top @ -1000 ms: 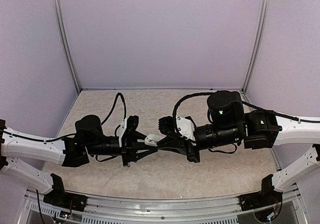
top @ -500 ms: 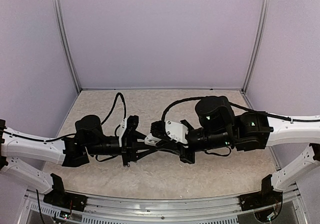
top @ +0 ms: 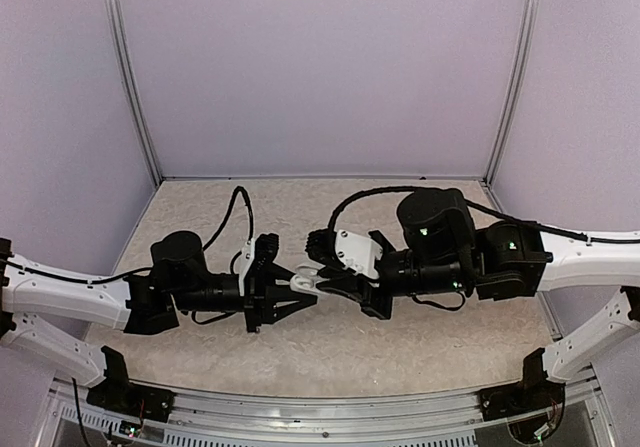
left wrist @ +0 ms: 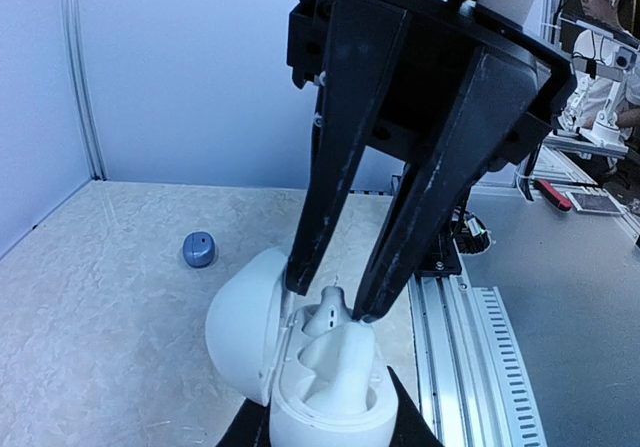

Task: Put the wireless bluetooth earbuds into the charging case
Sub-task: Adjust the charging case with the earbuds at the center of the board.

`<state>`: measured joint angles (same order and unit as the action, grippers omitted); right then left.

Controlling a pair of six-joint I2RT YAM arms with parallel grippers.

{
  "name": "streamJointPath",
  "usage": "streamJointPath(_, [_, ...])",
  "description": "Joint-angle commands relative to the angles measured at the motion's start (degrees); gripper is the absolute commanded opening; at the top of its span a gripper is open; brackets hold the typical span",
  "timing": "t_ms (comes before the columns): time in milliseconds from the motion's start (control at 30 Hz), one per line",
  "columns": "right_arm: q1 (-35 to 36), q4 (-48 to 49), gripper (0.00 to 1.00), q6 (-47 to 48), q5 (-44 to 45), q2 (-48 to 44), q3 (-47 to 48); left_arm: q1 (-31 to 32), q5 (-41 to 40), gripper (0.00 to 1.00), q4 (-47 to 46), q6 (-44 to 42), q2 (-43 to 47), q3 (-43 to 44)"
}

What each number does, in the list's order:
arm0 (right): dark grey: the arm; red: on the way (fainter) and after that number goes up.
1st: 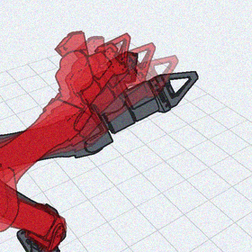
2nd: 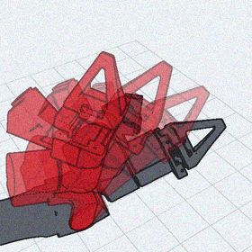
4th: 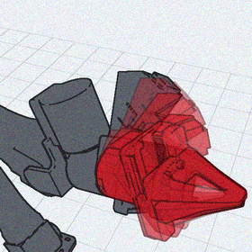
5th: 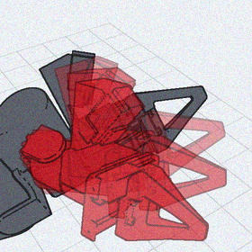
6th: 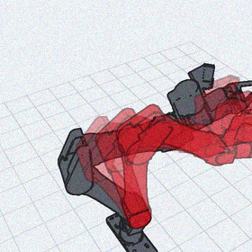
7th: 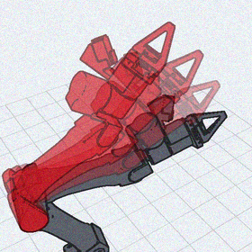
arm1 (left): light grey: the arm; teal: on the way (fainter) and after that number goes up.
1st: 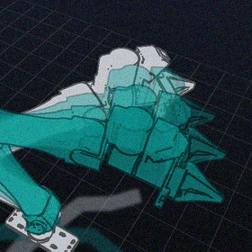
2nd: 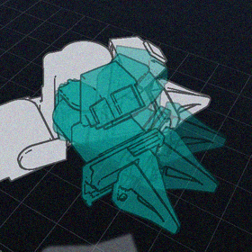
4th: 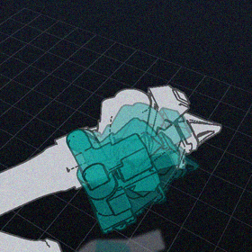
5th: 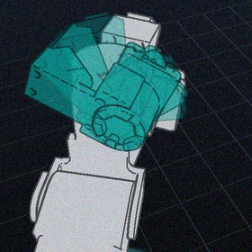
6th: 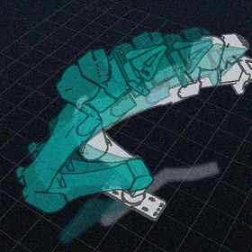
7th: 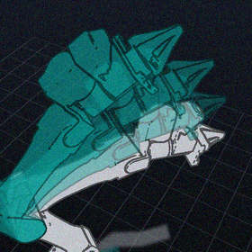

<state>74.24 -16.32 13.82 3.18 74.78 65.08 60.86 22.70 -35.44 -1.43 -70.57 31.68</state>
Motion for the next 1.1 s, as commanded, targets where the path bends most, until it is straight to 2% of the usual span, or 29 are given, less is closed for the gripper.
streamJointPath(0, [-0.1, 0.8, 0.17, 0.0, 1.5, -0.3, 2.0, 0.8, -0.4, 0.00, 0.7, -1.9, -0.5, 2.2])
streamJointPath(633, [0.7, -4.9, 0.13, 2.7, -0.5, 3.1, 7.0, 1.6, -2.6, 0.00, 3.5, -2.9, -2.0, 3.6])
streamJointPath(900, [1.3, -5.6, 0.21, 2.9, 3.2, 1.9, 7.8, 1.5, -2.7, 0.00, 3.5, -2.9, -2.7, 3.9])
streamJointPath(967, [1.3, -6.0, 0.22, 2.9, 5.3, 1.7, 8.3, 1.4, -2.5, 0.00, 3.3, -2.7, -2.9, 4.0])
streamJointPath(1067, [1.3, -6.6, 0.21, 3.2, 3.3, 1.3, 8.7, 1.3, -2.5, 0.00, 3.3, -2.5, -3.0, 3.9])
